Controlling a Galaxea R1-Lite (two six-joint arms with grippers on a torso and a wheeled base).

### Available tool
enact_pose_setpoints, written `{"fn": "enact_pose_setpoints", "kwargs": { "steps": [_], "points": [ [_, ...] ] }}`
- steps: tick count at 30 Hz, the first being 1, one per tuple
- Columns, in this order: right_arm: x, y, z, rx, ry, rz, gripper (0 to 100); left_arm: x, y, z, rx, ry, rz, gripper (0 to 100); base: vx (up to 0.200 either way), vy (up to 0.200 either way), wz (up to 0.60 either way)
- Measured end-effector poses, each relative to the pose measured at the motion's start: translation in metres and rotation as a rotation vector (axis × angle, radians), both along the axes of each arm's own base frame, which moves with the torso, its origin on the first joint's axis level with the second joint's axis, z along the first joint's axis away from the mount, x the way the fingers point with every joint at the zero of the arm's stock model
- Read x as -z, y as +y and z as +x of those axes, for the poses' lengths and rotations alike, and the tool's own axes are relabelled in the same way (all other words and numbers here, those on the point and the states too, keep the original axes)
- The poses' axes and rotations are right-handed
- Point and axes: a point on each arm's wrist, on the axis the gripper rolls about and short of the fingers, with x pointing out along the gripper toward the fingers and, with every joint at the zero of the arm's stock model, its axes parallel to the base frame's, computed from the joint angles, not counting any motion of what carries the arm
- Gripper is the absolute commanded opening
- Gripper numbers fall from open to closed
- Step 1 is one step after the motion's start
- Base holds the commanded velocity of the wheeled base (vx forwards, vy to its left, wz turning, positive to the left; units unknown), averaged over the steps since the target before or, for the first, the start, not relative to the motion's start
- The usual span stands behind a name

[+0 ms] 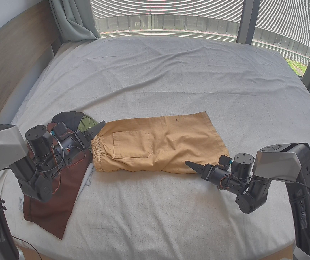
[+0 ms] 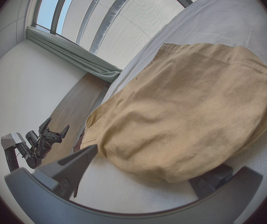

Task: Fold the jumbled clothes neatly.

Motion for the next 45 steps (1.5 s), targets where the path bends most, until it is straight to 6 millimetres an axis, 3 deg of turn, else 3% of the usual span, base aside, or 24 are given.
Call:
{"fn": "enact_pose_setpoints", "kwargs": {
  "steps": [16,37,45],
  "points": [
    [0.003,-0.004,-0.004,0.014,0.021,-0.010,0,0.001,0.000,0.000,-0.001,-0.002,0.009,100,0.000,0.000,0.00],
    [-0.012,-0.019,-0.051,0.013,0.089,-0.116,0,-0.001,0.002,0.000,-0.006,-0.008,0.008,100,0.000,0.000,0.00],
    [-0.018,-0.030,-0.083,-0.003,0.146,-0.176,0,-0.003,0.003,0.000,-0.007,-0.017,0.018,100,0.000,0.000,0.00]
  ]
}}
